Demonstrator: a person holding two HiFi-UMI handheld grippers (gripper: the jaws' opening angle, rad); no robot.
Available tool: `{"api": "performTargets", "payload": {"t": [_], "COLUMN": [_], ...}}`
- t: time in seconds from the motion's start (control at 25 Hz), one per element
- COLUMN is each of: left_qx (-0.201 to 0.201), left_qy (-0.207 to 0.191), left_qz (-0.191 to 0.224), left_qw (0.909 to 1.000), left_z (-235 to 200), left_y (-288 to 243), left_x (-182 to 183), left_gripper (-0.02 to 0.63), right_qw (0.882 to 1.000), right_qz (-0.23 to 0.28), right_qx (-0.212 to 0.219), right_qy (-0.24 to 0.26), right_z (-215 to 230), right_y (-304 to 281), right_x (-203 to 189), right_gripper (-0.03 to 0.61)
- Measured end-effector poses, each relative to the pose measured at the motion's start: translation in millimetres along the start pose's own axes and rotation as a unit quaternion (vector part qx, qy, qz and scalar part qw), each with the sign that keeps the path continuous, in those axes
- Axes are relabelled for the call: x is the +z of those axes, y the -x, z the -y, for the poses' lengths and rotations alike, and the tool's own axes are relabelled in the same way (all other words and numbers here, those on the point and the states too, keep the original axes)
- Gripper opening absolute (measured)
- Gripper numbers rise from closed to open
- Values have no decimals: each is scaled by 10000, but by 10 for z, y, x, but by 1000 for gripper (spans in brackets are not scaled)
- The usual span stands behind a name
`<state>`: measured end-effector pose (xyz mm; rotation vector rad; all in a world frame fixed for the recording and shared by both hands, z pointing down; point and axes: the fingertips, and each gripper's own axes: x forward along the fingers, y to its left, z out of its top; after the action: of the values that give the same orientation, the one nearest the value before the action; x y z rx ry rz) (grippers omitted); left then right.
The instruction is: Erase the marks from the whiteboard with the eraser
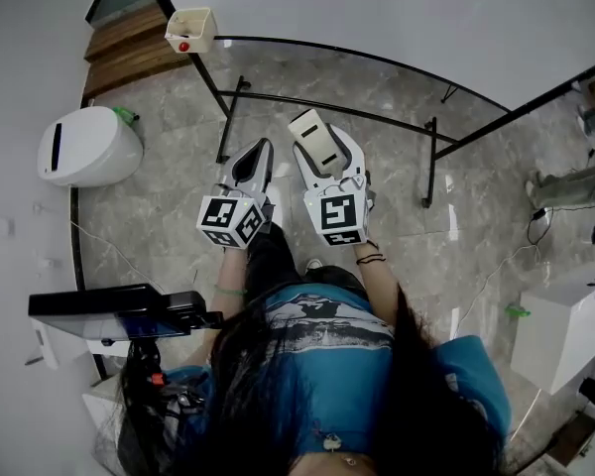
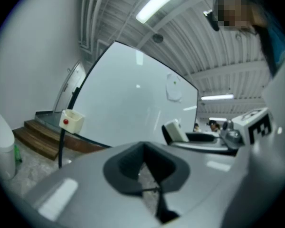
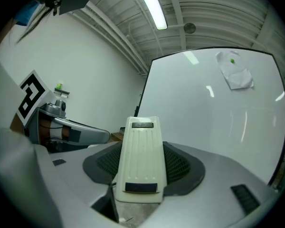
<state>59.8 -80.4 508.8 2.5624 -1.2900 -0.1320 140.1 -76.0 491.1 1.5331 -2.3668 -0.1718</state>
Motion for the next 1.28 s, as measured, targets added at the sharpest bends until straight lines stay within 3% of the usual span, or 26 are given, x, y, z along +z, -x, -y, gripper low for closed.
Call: {"api": "performTargets", "payload": {"t": [0.2,0.36,0.8,1.28], "left_qx": [19,126,265,206], "left_qy": [-196,-270,-263,-218], "left_qz": [-93,-85,119,71], "left_qw": [9998,9995,9992,9995], "left_z": [674,877,867,543], "left_y": [501,818,1549,2932], "left_x": [-138,-163,-63,-96], "left_gripper": [3,3,3,3], "right_qw": [9994,9980,9951,9893], "right_qz": [126,147,-10,-226], "right_qx": [254,500,878,830], "right_qy": [-214,-362,-459,-1183], "right_z": [-188,-408,-1117,-2297], "right_y": [684,911,1255,1674], "right_x": [-58,-72,27,222], "right_gripper": [262,262,262,262]}}
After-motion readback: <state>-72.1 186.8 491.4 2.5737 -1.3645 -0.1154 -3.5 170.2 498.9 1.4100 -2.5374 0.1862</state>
